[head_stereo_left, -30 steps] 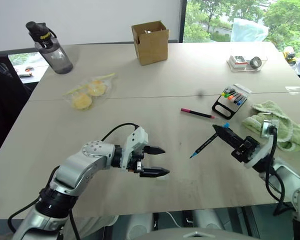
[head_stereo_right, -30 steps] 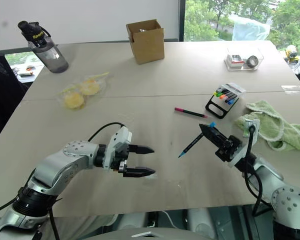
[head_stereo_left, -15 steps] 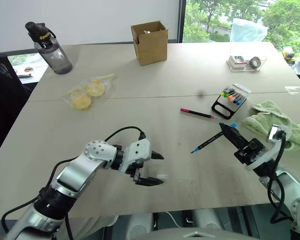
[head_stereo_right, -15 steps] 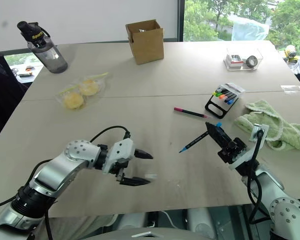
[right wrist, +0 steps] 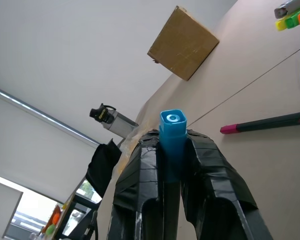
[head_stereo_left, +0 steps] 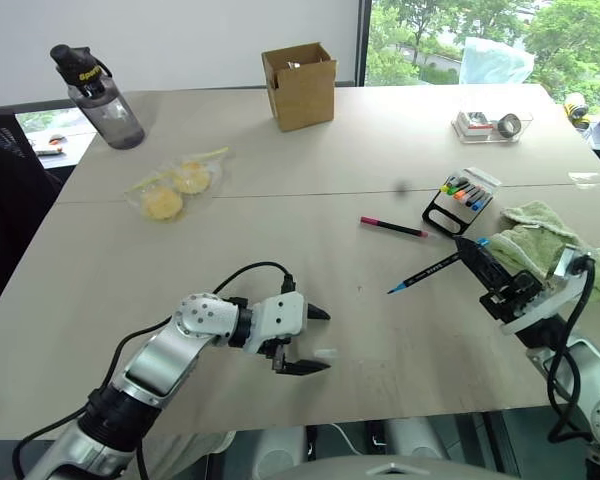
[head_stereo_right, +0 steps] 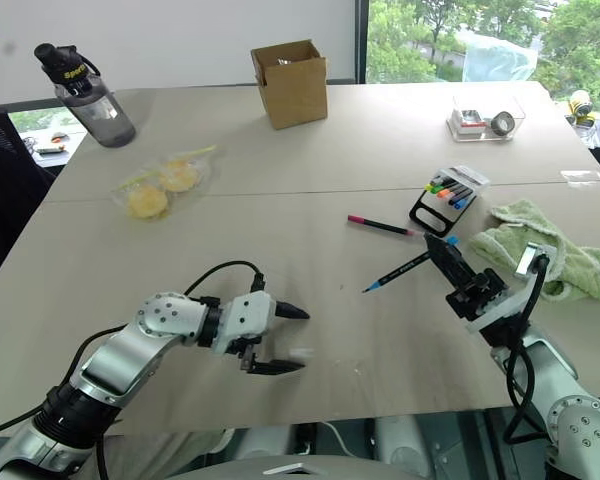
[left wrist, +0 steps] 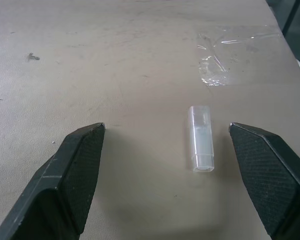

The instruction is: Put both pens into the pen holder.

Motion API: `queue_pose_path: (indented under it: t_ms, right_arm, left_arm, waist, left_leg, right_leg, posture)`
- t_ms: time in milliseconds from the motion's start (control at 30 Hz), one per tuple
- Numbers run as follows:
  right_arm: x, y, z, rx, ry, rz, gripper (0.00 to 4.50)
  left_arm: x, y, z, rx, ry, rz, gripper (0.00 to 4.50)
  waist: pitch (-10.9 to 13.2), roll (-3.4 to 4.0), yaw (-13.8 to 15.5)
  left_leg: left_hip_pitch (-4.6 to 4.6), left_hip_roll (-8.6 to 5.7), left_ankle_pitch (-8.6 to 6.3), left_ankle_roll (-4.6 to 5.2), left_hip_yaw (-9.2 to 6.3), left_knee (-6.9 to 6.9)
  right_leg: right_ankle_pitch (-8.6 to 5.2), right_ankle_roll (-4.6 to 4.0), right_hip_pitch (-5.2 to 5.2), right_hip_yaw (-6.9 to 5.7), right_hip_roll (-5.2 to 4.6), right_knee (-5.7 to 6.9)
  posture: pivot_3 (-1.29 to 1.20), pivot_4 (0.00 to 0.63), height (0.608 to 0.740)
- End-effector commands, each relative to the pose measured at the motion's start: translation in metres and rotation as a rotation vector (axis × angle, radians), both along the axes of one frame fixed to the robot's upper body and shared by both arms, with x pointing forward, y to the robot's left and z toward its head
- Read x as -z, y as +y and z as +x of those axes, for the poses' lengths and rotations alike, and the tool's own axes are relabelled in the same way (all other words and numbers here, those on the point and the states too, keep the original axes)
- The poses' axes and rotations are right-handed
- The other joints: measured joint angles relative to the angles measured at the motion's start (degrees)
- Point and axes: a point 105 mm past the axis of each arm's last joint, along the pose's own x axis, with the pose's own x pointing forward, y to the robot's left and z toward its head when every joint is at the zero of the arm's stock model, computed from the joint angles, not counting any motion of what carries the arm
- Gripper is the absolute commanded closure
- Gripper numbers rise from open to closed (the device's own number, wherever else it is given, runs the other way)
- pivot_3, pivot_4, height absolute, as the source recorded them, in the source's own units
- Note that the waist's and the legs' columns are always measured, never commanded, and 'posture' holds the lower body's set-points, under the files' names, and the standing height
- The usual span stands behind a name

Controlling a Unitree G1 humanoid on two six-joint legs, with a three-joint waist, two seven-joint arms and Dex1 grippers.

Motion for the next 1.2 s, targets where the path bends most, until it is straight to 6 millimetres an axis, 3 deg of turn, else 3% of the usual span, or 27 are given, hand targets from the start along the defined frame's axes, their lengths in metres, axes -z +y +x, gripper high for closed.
queue_pose_path:
  t_ms: [33,67,100,133,267,367,400,500,600,700,833,1000,1100,1200]
  right_arm:
    - [-0.012,-0.010,-0.008,0.037,-0.044,0.002,4.46]
    - [-0.012,-0.012,-0.009,0.045,-0.042,-0.004,4.46]
    - [-0.012,-0.014,-0.011,0.052,-0.041,-0.011,4.46]
    - [-0.011,-0.017,-0.012,0.065,-0.040,-0.021,4.46]
    - [-0.014,-0.030,-0.017,0.109,-0.047,-0.032,4.46]
    - [-0.016,-0.035,-0.019,0.117,-0.049,-0.031,4.46]
    - [-0.017,-0.035,-0.018,0.116,-0.050,-0.031,4.46]
    - [-0.019,-0.032,-0.016,0.105,-0.056,-0.031,4.46]
    - [-0.029,-0.026,-0.009,0.093,-0.091,0.005,4.46]
    - [-0.048,-0.012,-0.003,0.050,-0.145,0.069,4.46]
    - [-0.071,0.012,0.006,-0.040,-0.208,0.102,4.46]
    - [-0.099,0.029,0.009,-0.120,-0.296,0.094,4.46]
    - [-0.117,0.031,0.007,-0.150,-0.344,0.085,4.46]
    - [-0.120,0.030,0.004,-0.182,-0.350,0.057,4.46]
  left_arm:
    - [0.009,-0.003,-0.005,0.018,-0.017,0.028,0.43]
    - [0.010,-0.002,-0.004,0.019,-0.024,0.035,0.43]
    - [0.011,-0.002,-0.004,0.018,-0.027,0.039,0.93]
    - [0.012,-0.001,-0.003,0.019,-0.036,0.046,1.15]
    - [0.014,0.000,-0.001,0.027,-0.037,0.051,3.07]
    - [0.010,-0.002,-0.001,0.002,0.010,0.003,4.32]
    - [0.010,-0.001,-0.001,-0.009,0.018,-0.007,4.47]
    - [0.008,0.000,0.002,-0.049,0.044,-0.037,4.47]
    - [-0.006,-0.004,0.018,-0.146,0.065,-0.153,4.47]
    - [-0.030,-0.015,0.034,-0.231,0.092,-0.308,4.47]
    - [-0.073,-0.032,0.041,-0.263,0.168,-0.532,4.47]
    - [-0.122,-0.047,0.033,-0.193,0.291,-0.748,4.47]
    - [-0.134,-0.046,0.021,-0.117,0.368,-0.787,4.47]
    - [-0.136,-0.043,0.013,-0.082,0.407,-0.775,4.47]
  waist:
    - [0.0,0.01,0.3]
    - [0.0,0.01,0.4]
    - [0.0,0.02,0.3]
    - [0.0,0.05,0.3]
    - [-0.1,0.06,0.2]
    - [-0.1,0.08,0.1]
    - [-0.1,0.08,0.0]
    - [-0.1,0.10,-0.1]
    - [-0.1,0.10,-0.1]
    - [-0.1,0.06,-0.1]
    - [0.0,0.06,-0.2]
    - [0.0,0.06,-0.2]
    - [0.0,0.07,-0.3]
    - [0.0,0.06,-0.2]
  left_leg:
    - [0.00,-0.01,0.00,0.00,-0.01,0.00]
    - [0.00,-0.01,0.00,0.00,-0.01,0.01]
    - [0.01,-0.01,0.00,0.00,0.00,0.01]
    - [0.01,-0.01,0.00,0.01,0.01,0.01]
    - [0.06,-0.01,0.00,0.01,0.03,0.01]
    - [0.08,-0.01,0.00,0.02,0.03,0.02]
    - [0.08,-0.01,0.00,0.02,0.03,0.02]
    - [0.09,0.00,0.00,0.02,0.03,0.02]
    - [0.08,0.00,0.00,0.02,0.02,0.07]
    - [0.02,0.00,0.00,0.02,-0.02,0.18]
    - [-0.03,0.00,0.00,0.03,-0.04,0.23]
    - [-0.16,0.00,-0.01,0.04,-0.10,0.37]
    - [-0.16,0.00,-0.01,0.04,-0.12,0.42]
    - [-0.13,-0.01,-0.01,0.04,-0.12,0.42]
  right_leg:
    - [0.00,0.00,0.00,-0.02,0.00,0.00]
    - [0.00,0.00,0.01,-0.02,0.01,0.00]
    - [0.00,0.00,0.02,-0.01,0.00,0.00]
    - [0.00,0.00,0.02,0.00,0.00,0.00]
    - [0.00,0.02,0.08,0.02,0.00,0.01]
    - [-0.01,0.07,0.10,0.02,0.03,0.02]
    - [0.00,0.08,0.11,0.02,0.04,0.02]
    - [0.00,0.08,0.11,0.03,0.04,0.02]
    - [0.01,0.10,0.11,0.02,0.05,0.02]
    - [0.05,0.20,0.09,-0.01,0.09,0.04]
    - [0.12,0.20,0.08,-0.02,0.10,0.03]
    - [0.12,0.19,0.03,-0.05,0.08,0.01]
    - [0.12,0.19,0.04,-0.04,0.09,0.02]
    - [0.12,0.19,0.06,-0.05,0.13,0.03]
  posture:
    - [0.00,0.150,0.736]
    - [0.00,0.150,0.736]
    - [0.00,0.150,0.736]
    - [0.00,0.150,0.736]
    - [0.00,0.150,0.736]
    - [0.00,0.150,0.736]
    - [0.00,0.150,0.736]
    - [0.00,0.150,0.736]
    - [0.00,0.150,0.736]
    - [0.00,0.150,0.736]
    - [0.00,0.150,0.736]
    - [0.00,0.150,0.736]
    - [0.00,0.150,0.736]
    - [0.00,0.150,0.736]
